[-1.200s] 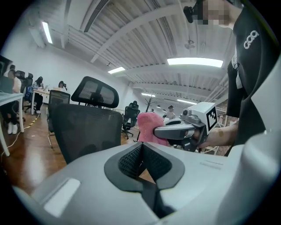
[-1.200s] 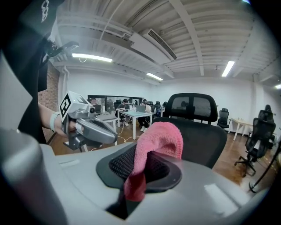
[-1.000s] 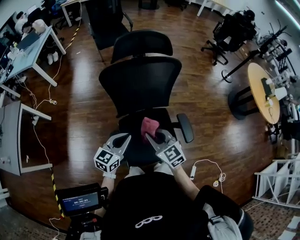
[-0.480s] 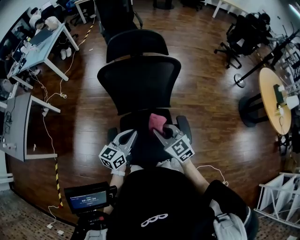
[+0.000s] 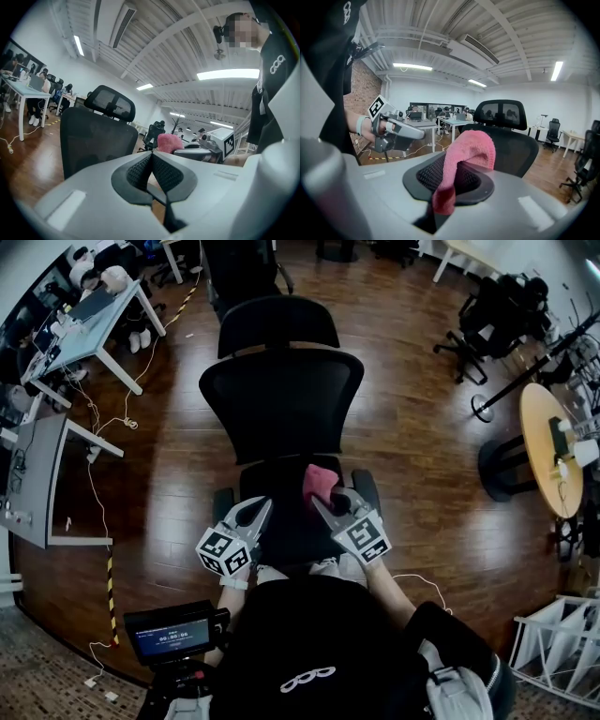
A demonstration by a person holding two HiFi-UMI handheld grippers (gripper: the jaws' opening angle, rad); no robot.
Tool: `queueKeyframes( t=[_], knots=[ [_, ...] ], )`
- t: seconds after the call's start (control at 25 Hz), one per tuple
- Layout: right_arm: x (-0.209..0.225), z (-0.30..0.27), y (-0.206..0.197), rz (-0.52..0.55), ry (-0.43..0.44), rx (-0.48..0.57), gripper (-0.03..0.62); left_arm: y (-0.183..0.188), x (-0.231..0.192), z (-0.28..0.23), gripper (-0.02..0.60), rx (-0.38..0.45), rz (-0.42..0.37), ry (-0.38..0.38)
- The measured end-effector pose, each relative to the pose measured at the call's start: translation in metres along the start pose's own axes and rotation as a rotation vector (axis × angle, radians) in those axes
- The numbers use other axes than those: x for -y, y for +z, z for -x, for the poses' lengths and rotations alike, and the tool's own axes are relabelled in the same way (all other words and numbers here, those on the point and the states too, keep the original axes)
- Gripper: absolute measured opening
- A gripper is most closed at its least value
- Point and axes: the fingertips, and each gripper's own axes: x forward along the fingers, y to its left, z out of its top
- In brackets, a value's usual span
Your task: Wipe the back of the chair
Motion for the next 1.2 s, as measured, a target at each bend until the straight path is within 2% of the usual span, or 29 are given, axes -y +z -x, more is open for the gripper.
queueKeyframes(
  t=[0.24,0.56,0.88,1.2],
  knots=[
    [-0.012,-0.010,0.012,0.030,0.029,0.005,0.041,0.002,-0.002,0.014,-0.011,0.003,-0.013,0.025],
    [-0.012,-0.047,0.037,0.091,0.083,0.012,0.041,0.008,-0.014,0.042,-0.011,0.020,-0.024,0.106],
    [-0.008,-0.125,0.075,0.148,0.183,0.022,0.041,0.011,-0.036,0.081,-0.011,0.056,0.010,0.216],
    [0.001,-0.223,0.108,0.198,0.242,0.020,0.041,0.010,-0.062,0.124,-0.011,0.083,0.048,0.332]
  ],
)
